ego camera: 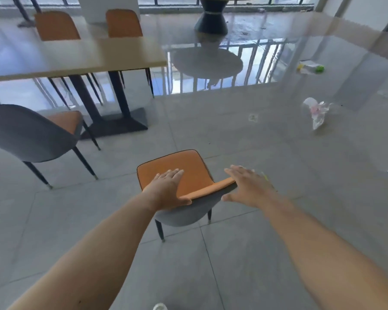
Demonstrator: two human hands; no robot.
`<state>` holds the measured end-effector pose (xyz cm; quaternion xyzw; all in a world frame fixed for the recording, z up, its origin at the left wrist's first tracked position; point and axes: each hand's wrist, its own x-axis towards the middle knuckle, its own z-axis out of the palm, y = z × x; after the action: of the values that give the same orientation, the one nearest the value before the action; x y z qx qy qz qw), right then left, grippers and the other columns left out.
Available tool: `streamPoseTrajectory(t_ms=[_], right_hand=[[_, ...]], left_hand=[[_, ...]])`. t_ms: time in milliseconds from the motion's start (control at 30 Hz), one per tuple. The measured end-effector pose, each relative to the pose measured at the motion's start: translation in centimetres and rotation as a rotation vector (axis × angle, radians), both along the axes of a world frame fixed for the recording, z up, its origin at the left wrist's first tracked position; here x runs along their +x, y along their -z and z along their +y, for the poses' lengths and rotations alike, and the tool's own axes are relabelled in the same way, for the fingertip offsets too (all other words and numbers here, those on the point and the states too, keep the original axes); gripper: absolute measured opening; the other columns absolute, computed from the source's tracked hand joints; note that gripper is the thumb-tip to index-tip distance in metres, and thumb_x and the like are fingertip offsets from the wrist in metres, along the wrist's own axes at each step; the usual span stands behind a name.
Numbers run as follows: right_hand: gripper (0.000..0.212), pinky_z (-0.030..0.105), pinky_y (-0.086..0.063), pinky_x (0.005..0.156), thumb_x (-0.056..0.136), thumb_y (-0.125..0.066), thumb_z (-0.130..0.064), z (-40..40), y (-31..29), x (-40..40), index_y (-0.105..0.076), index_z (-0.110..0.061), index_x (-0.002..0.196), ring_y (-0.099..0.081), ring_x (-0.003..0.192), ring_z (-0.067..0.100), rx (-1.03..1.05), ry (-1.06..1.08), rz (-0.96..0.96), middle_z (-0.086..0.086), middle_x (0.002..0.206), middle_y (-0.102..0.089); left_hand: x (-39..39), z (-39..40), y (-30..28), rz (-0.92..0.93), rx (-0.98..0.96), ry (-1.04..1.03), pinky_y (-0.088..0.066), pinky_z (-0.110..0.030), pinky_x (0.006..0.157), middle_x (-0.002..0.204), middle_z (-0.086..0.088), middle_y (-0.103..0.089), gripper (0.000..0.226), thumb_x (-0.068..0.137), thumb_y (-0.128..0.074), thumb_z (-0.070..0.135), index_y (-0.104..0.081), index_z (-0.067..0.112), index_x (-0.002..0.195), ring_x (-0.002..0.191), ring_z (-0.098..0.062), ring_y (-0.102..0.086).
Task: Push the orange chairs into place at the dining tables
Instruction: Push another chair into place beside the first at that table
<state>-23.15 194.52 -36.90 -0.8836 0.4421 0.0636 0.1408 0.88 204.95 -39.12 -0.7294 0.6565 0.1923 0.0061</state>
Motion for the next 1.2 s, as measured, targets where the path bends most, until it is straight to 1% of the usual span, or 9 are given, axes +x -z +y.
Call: streamPoseTrajectory(t_ms=[133, 233, 400, 567, 700, 833, 967, 1100, 1200], right_hand=[[0.092, 0.046, -0.012, 0.119, 0.079, -0.068, -0.057, -2.2, 1.1, -1.5, -0.024, -0.022, 0.151, -0.014, 0.148, 0.020, 0.050, -0.111, 0.001, 0.000, 0.161, -0.018], [0.095, 0.047, -0.012, 0.120, 0.076, -0.069, -0.059, -4.7, 2.6, -2.2, -0.024, -0.021, 0.151, -0.013, 0.148, 0.023, 0.082, -0.211, -0.033, 0.002, 0.160, -0.019], [0.096, 0.047, -0.007, 0.121, 0.078, -0.066, -0.061, -6.6, 4.3, -2.9, -0.021, -0.021, 0.152, -0.008, 0.149, 0.023, 0.095, -0.420, 0.029, 0.002, 0.161, -0.016], [0.093, 0.049, -0.007, 0.120, 0.080, -0.064, -0.060, -6.5, 6.0, -2.3, -0.018, -0.021, 0.152, -0.007, 0.149, 0.025, 0.071, -0.520, 0.063, 0.004, 0.161, -0.015], [0.090, 0.051, -0.005, 0.120, 0.083, -0.063, -0.056, -6.2, 7.5, -1.1, -0.018, -0.021, 0.152, -0.006, 0.149, 0.025, 0.070, -0.517, 0.062, 0.004, 0.160, -0.016], [0.089, 0.053, -0.007, 0.120, 0.083, -0.064, -0.054, -6.3, 8.9, 0.5, -0.017, -0.021, 0.151, -0.011, 0.148, 0.026, 0.059, -0.479, 0.058, 0.003, 0.159, -0.021], [0.078, 0.052, -0.006, 0.118, 0.084, -0.063, -0.052, -6.5, 10.2, 1.4, -0.026, -0.026, 0.148, -0.022, 0.145, 0.024, -0.037, -0.462, 0.017, 0.000, 0.154, -0.032], [0.071, 0.048, -0.006, 0.119, 0.084, -0.066, -0.048, -7.3, 10.9, 1.4, -0.035, -0.029, 0.145, -0.027, 0.143, 0.021, -0.070, -0.477, -0.053, -0.003, 0.150, -0.040], [0.070, 0.046, -0.006, 0.119, 0.083, -0.068, -0.046, -7.8, 11.0, 1.5, -0.038, -0.028, 0.144, -0.029, 0.142, 0.021, -0.063, -0.475, -0.077, -0.003, 0.148, -0.042]], left_hand=[[-2.8, -0.2, 0.3, -0.003, 0.006, -0.081, -0.008, -0.043, 0.121, 0.163, -0.003, -0.009, 0.104, 0.081, -0.065, 0.060, -0.005, 0.018, 0.155, 0.149, -0.022, -0.007], [-4.5, -0.1, 0.5, 0.018, -0.009, -0.212, -0.008, -0.044, 0.121, 0.163, -0.002, -0.009, 0.103, 0.081, -0.064, 0.060, -0.005, 0.018, 0.155, 0.149, -0.022, -0.006], [-7.4, 1.2, 1.6, 0.039, -0.009, -0.417, -0.009, -0.045, 0.121, 0.162, -0.004, -0.010, 0.102, 0.082, -0.063, 0.061, -0.006, 0.017, 0.155, 0.149, -0.022, -0.008], [-9.3, 2.6, 2.7, 0.013, 0.018, -0.481, -0.008, -0.044, 0.120, 0.162, -0.003, -0.010, 0.101, 0.083, -0.062, 0.060, -0.006, 0.015, 0.154, 0.149, -0.022, -0.007], [-8.8, 2.7, 4.8, 0.000, 0.063, -0.489, -0.007, -0.044, 0.121, 0.163, -0.003, -0.007, 0.100, 0.084, -0.060, 0.061, -0.005, 0.016, 0.154, 0.149, -0.022, -0.004], [-7.6, 1.9, 6.1, -0.014, 0.060, -0.492, -0.008, -0.046, 0.121, 0.163, -0.003, -0.006, 0.098, 0.085, -0.060, 0.059, -0.006, 0.016, 0.154, 0.149, -0.023, -0.004], [-6.4, 0.6, 6.6, 0.001, 0.081, -0.479, -0.008, -0.049, 0.120, 0.163, -0.003, -0.009, 0.093, 0.086, -0.062, 0.052, -0.009, 0.017, 0.154, 0.149, -0.024, -0.005], [-5.8, -0.5, 7.2, -0.029, 0.103, -0.454, -0.011, -0.048, 0.120, 0.160, -0.001, -0.021, 0.077, 0.092, -0.057, 0.046, -0.019, 0.019, 0.152, 0.148, -0.023, -0.014], [-5.7, -0.7, 7.7, -0.052, 0.051, -0.443, -0.021, -0.042, 0.117, 0.154, 0.000, -0.034, 0.064, 0.093, -0.056, 0.045, -0.032, 0.020, 0.146, 0.141, -0.021, -0.029]])
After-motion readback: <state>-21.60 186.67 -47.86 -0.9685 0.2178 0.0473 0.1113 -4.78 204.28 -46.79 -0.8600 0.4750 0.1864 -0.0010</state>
